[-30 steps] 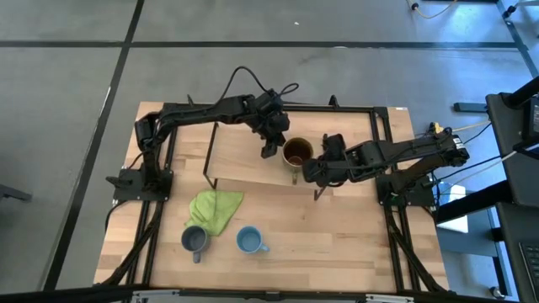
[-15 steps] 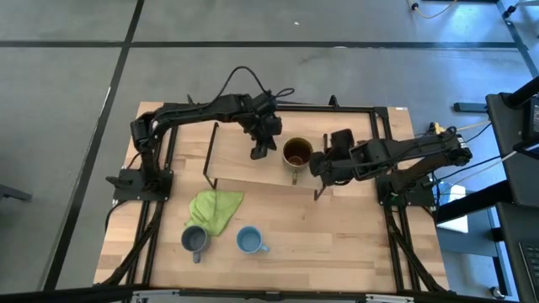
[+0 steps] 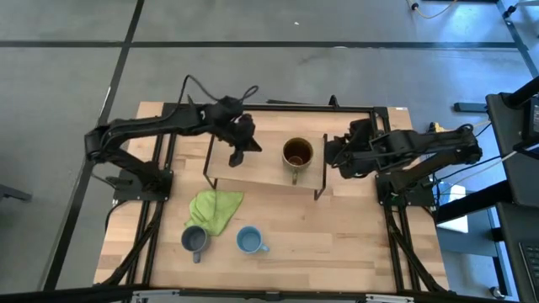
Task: Stack small to large cups/mugs on shelf
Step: Adjust the shelf
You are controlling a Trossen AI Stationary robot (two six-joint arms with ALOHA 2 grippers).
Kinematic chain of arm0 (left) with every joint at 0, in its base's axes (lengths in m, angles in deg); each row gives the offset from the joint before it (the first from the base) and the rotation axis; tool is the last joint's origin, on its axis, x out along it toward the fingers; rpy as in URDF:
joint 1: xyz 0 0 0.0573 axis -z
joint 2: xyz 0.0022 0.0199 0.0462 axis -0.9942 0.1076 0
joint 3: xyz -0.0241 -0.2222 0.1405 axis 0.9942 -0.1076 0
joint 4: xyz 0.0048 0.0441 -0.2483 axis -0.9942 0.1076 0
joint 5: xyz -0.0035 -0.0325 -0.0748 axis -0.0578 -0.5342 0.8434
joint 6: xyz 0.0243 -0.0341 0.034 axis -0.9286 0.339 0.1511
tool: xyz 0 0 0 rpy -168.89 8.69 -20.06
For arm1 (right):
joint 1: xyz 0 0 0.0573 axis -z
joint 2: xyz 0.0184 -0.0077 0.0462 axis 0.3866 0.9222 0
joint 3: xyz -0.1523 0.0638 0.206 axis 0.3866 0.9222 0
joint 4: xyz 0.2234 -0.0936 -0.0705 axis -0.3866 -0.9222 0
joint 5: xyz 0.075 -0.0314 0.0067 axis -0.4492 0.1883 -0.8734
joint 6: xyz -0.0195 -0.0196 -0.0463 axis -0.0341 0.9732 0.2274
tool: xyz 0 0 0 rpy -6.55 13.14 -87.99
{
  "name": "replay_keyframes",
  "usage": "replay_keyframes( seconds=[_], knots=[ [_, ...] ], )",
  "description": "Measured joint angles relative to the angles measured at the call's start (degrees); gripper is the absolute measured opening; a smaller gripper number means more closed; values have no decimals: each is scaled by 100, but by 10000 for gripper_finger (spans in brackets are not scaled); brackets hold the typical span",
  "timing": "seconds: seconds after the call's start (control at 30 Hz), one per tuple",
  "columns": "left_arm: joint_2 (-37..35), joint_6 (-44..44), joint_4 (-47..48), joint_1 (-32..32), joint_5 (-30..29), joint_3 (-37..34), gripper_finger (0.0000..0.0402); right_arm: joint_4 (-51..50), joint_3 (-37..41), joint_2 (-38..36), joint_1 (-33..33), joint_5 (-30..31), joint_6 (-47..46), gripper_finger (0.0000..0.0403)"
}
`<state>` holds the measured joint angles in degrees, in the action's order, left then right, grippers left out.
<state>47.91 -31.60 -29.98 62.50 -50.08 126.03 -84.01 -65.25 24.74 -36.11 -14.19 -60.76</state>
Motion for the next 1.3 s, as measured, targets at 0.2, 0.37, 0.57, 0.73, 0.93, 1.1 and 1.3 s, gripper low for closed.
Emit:
replay_keyframes(
  seconds=[0.2, 0.37, 0.57, 0.73, 0.93, 1.1, 1.3],
  knots=[
    [78, 572, -893, 79, 108, -287, 0, -4, 0, -16, 0, -11, 6, 199],
    [317, 493, -770, 201, 126, -293, 0, -11, 0, -14, 0, -49, 10, 186],
    [570, 485, -1001, 379, 119, -298, 0, -20, 0, -12, 0, -127, -2, 164],
    [707, 497, -1141, 387, -72, -276, 0, -19, 0, -12, 0, -150, -6, 148],
    [705, 453, -1353, 380, -54, -250, 0, 2, 0, -10, 0, -155, -7, 136],
    [919, 437, -1347, 433, 10, -246, 0, 11, 0, -10, 0, -160, -7, 135],
    [1110, 506, -1436, 450, 127, -84, 0, 21, 0, -7, 0, -248, -29, 135]
  ],
)
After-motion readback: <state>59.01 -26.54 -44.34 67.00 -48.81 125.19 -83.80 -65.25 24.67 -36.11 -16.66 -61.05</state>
